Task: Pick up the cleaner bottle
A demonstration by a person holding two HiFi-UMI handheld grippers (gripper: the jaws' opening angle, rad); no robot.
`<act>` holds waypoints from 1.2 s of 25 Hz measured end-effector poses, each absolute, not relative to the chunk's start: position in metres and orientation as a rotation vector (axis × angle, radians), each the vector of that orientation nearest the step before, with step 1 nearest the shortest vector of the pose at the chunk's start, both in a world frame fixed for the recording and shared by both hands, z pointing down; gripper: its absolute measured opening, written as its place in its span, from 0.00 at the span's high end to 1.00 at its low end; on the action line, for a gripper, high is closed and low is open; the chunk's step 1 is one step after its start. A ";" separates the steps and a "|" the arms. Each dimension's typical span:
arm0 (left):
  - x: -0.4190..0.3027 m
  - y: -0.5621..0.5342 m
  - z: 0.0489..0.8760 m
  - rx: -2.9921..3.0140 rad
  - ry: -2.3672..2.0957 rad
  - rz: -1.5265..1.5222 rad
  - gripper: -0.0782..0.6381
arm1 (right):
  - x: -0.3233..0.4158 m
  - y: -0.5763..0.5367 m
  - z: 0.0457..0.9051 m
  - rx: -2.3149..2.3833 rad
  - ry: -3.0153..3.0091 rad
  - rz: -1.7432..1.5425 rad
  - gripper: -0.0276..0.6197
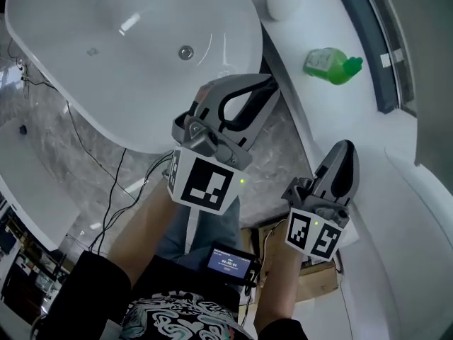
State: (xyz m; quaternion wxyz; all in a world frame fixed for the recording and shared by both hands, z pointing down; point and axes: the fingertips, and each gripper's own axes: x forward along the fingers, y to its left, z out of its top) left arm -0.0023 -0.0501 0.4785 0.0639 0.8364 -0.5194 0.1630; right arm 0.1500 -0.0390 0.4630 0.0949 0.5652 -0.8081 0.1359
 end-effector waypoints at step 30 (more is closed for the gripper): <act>0.061 -0.087 0.581 2.537 -1.439 0.470 0.59 | 0.148 -0.048 0.538 1.698 -2.317 0.453 0.91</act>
